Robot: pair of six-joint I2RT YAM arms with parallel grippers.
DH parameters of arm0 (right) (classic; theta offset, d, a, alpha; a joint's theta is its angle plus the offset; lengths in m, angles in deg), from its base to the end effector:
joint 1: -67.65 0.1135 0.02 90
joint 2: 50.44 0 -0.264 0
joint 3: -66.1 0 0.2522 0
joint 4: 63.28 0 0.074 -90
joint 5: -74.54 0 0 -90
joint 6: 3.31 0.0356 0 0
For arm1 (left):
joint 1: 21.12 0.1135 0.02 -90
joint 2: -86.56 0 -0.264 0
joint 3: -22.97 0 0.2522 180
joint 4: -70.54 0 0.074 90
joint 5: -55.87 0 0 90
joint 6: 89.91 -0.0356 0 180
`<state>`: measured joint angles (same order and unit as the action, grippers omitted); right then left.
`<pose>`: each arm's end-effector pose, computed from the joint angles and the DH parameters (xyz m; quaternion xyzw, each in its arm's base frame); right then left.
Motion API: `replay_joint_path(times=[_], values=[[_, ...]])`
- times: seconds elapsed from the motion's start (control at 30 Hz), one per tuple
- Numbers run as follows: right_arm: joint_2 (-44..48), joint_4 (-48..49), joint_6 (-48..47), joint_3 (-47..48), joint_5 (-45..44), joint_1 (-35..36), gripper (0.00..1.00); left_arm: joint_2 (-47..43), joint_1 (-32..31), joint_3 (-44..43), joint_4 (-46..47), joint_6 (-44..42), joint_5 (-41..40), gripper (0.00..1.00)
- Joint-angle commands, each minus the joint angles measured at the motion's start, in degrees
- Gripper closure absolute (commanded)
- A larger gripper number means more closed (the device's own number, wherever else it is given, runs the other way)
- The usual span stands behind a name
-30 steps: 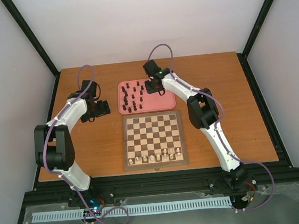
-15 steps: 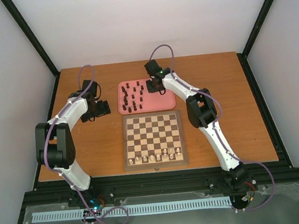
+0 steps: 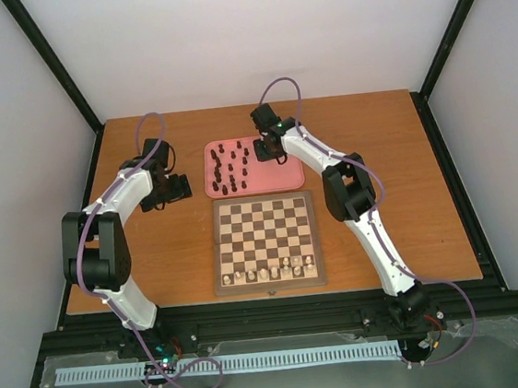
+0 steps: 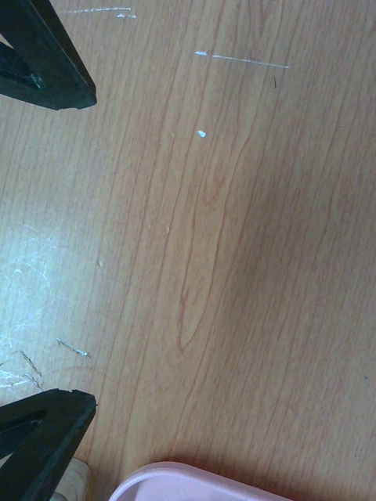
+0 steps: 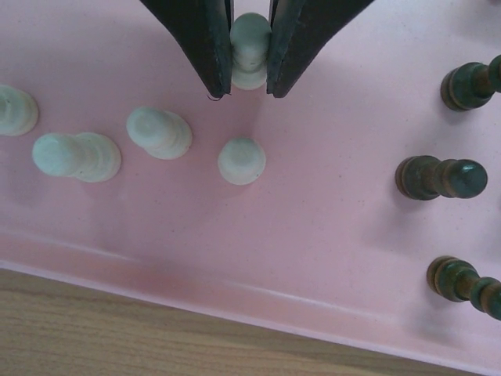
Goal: Set up the chess pieces on the board
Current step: Pick up the chess piece from the storage box.
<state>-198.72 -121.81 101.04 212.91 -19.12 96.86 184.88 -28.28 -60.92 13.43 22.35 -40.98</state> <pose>0.4824 0.2671 0.1510 -0.1166 0.9584 0.0673 0.2517 0.3350 -0.0378 0.2082 -0.1390 0.9755 0.0164 0.1698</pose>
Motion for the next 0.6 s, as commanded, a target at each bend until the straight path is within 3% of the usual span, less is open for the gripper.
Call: replay_joint_path(times=[0.0, 0.23, 0.57], values=[[-0.42, -0.53, -0.74, 1.3, -1.35, -0.57, 0.9, -0.57, -0.23, -1.68, 0.05, -1.13, 0.13, 0.0], [6.34, 1.98, -1.6, -6.5, -1.39, -0.35, 0.94, -1.83, -0.25, -1.03, 0.15, -1.08, 0.3, 0.0], [25.87, 5.2, -1.06, -29.17, -2.03, 4.5, 0.94, -2.89, -0.22, -0.86, 0.29, -0.94, 0.54, 0.0]])
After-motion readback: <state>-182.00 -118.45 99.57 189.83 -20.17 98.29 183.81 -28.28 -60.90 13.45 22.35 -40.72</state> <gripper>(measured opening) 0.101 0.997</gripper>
